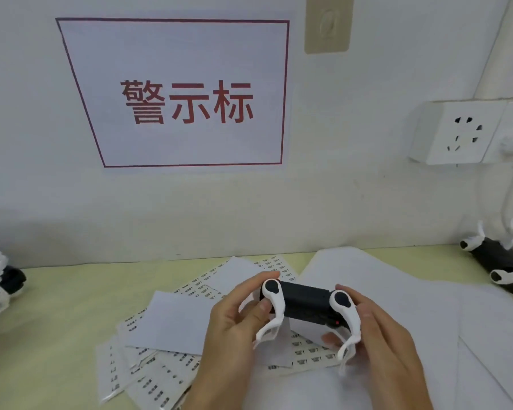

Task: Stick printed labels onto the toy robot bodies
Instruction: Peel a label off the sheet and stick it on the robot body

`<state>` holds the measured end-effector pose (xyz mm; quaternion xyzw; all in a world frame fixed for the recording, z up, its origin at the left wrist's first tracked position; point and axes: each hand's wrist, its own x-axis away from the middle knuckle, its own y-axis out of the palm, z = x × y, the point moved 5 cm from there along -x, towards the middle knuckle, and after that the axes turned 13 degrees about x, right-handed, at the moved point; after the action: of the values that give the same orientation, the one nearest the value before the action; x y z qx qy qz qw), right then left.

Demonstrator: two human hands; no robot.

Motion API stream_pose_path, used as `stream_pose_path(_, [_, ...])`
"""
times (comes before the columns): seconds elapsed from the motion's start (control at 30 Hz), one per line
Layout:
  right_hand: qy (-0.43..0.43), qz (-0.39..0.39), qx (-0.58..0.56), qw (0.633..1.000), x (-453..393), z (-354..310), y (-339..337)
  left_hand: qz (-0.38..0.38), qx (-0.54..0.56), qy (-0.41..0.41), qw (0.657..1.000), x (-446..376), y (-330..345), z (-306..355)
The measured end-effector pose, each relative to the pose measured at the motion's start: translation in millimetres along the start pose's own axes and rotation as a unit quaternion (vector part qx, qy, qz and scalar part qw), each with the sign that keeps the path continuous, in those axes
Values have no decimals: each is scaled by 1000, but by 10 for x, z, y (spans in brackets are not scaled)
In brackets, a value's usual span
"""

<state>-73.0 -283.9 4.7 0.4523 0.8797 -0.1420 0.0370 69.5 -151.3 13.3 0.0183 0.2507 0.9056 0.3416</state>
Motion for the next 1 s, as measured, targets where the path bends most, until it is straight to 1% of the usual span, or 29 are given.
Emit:
stream_pose_path(0.1, [-3,9,5,1000,-14,14,27,-15,61,-18,998,-8,-5,16])
stream_pose_path(0.2, [-20,13,8,1000,0,7,44,-22,17,14,1000,4,19,57])
stream_pose_path(0.23, [-27,17,10,999,9,-13,48,-13,3,29,999,9,16,63])
stream_pose_path(0.33, [-46,48,1,998,21,-43,23,47,3,80,996,1,-70,95])
stream_pose_path(0.43, [-32,96,-8,995,-14,19,-45,136,46,122,982,-1,-232,159])
stream_pose_path(0.47, [-24,108,-2,994,-23,35,-64,169,43,139,975,11,-292,185])
stream_pose_path(0.53, [-11,129,16,991,-31,47,-90,217,-2,181,959,47,-380,260])
stream_pose_path(0.6, [-2,145,34,989,-32,42,-94,238,-45,212,947,78,-434,324])
stream_pose_path(0.73, [12,180,75,981,-28,10,-110,233,-95,208,945,81,-405,341])
stream_pose_path(0.83, [20,195,153,969,-13,-9,-125,199,-155,198,947,70,-276,307])
stream_pose_path(0.9, [34,181,217,959,3,-19,-96,183,-190,201,944,75,-207,295])
stream_pose_path(1.0, [75,115,334,933,12,0,-22,183,-226,218,932,81,-171,312])
